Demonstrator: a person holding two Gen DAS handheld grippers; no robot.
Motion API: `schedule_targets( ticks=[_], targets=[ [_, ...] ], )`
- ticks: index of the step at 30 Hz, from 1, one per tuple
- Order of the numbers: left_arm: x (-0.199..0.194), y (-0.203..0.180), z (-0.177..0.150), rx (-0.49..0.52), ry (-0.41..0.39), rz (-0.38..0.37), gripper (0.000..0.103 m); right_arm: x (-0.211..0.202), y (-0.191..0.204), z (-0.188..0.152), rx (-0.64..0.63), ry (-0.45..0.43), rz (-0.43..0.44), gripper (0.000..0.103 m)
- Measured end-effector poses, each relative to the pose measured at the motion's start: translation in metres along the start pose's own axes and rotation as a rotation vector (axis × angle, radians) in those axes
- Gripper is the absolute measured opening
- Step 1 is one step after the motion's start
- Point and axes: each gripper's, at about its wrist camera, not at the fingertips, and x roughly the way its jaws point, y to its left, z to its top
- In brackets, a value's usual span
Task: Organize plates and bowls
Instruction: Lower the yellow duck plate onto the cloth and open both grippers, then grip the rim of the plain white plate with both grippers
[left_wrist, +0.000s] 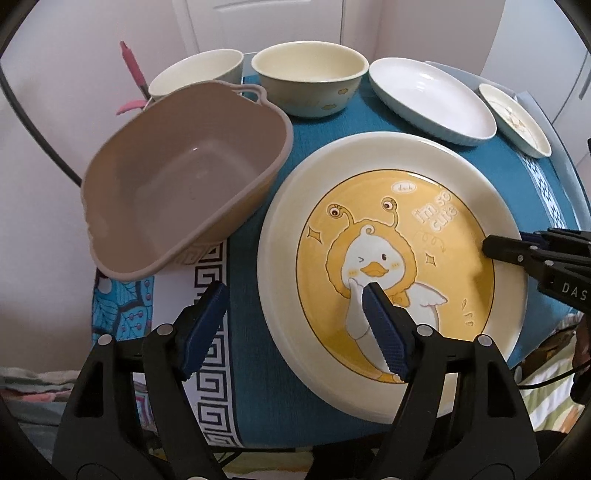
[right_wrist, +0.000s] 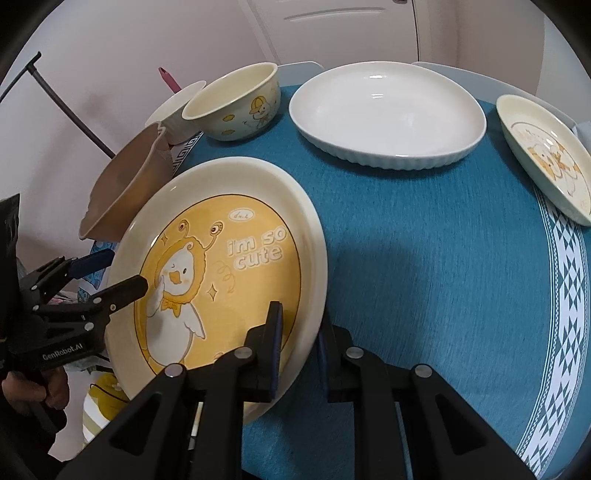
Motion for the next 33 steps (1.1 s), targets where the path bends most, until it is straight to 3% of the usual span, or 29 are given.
schedule_targets(
  ticks=[6,13,14,16,17,18,21,26,29,33],
  targets=[
    [-0.032,-0.006,0.003,-0.027,-0.025,0.015,0.074,-0.029,-0.007,0.002,-0.004,-0.037,0.002,0.015],
    [-0.105,-0.034,0.036,-0.115,-0.177,0.001,0.075,-0.099,-0.03,0.029,-0.027,-0.16,0.012,0.016],
    [-0.117,-0.041,0.045,-0.136,-0.204,-0.003,0.081,-0.114,-0.036,0.036,-0.033,-0.19,0.018,0.023],
    [-0.133,-0.05,0.059,-0.17,-0.239,-0.005,0.097,-0.134,-0.043,0.045,-0.061,-0.229,0.019,0.06],
    [-0.139,-0.056,0.063,-0.185,-0.263,-0.002,0.103,-0.144,-0.048,0.053,-0.085,-0.243,0.022,0.093],
    [-0.145,-0.064,0.069,-0.204,-0.295,0.004,0.103,-0.152,-0.053,0.058,-0.107,-0.252,0.027,0.102],
    [-0.144,-0.081,0.085,-0.244,-0.299,0.009,0.103,-0.173,-0.069,0.076,-0.177,-0.279,0.035,0.102],
    [-0.118,-0.099,0.109,-0.356,-0.239,-0.033,0.103,-0.181,-0.09,0.12,-0.293,-0.209,0.017,0.102],
    [-0.091,-0.098,0.124,-0.423,-0.184,-0.086,0.103,-0.168,-0.102,0.15,-0.337,-0.16,-0.033,0.102],
    [-0.047,-0.089,0.14,-0.477,-0.114,-0.115,0.103,-0.127,-0.116,0.182,-0.344,-0.042,-0.018,0.102]
  ],
)
